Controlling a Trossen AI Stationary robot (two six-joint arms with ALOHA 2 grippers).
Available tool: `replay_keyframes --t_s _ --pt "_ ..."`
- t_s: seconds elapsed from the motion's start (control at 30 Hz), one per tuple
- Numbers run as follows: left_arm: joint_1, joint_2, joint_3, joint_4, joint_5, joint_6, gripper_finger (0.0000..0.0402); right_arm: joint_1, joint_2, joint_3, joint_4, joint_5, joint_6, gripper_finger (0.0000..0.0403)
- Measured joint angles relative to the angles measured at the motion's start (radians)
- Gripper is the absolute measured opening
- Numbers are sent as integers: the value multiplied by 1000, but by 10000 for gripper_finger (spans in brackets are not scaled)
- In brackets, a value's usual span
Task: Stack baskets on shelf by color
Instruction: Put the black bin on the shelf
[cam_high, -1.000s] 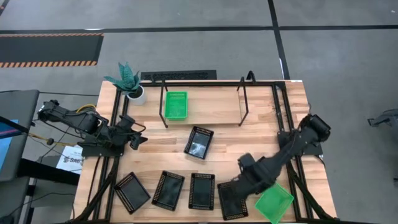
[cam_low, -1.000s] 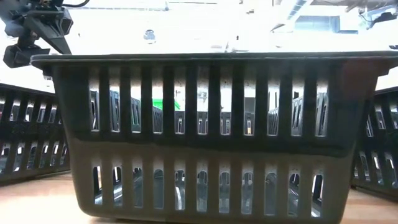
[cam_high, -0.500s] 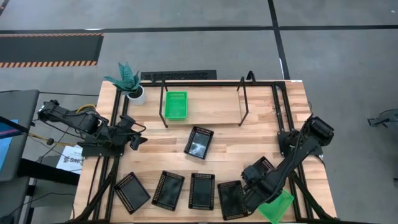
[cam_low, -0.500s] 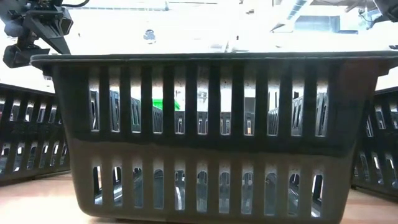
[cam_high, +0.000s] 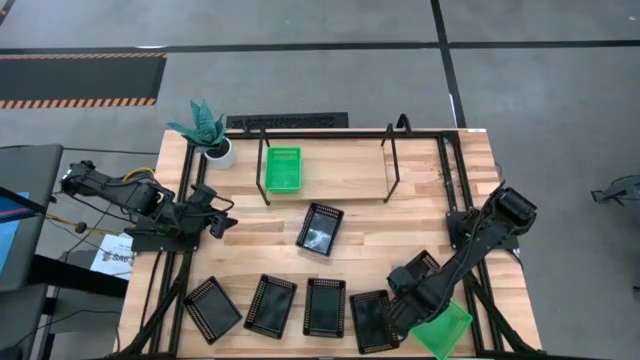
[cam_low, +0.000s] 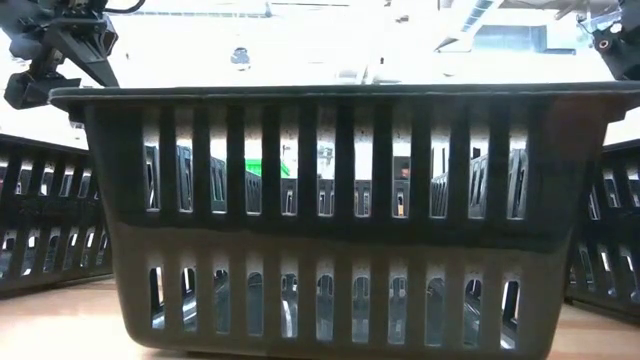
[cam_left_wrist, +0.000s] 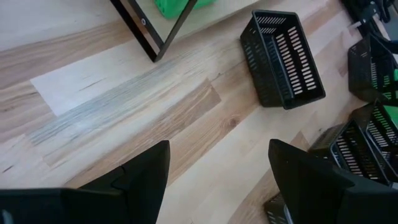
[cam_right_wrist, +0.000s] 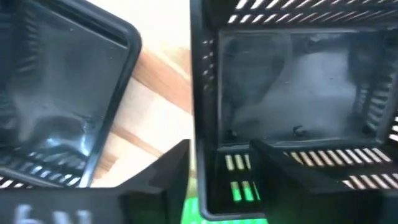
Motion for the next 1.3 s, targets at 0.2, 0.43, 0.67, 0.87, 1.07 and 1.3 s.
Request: replay_keyframes --t_s 0.2,0.43,0.67,0.87,1.07,1.3 --pt "0 0 0 0 -8 0 261 -24 -3 1 -8 -6 -11 28" --pt "0 0 0 -1 -16 0 261 -136 -111 2 -48 25 -163 12" --pt "0 0 0 -2 -16 -3 261 -302 -292 93 -71 130 -398 10" --pt "0 0 0 -3 -9 -3 261 -478 -374 245 126 143 -801 6" --pt "0 0 0 -7 -13 -6 261 -651 -323 390 99 143 -1241 5" --pt "0 0 0 -16 -27 -31 261 -800 -166 475 12 143 -1628 14"
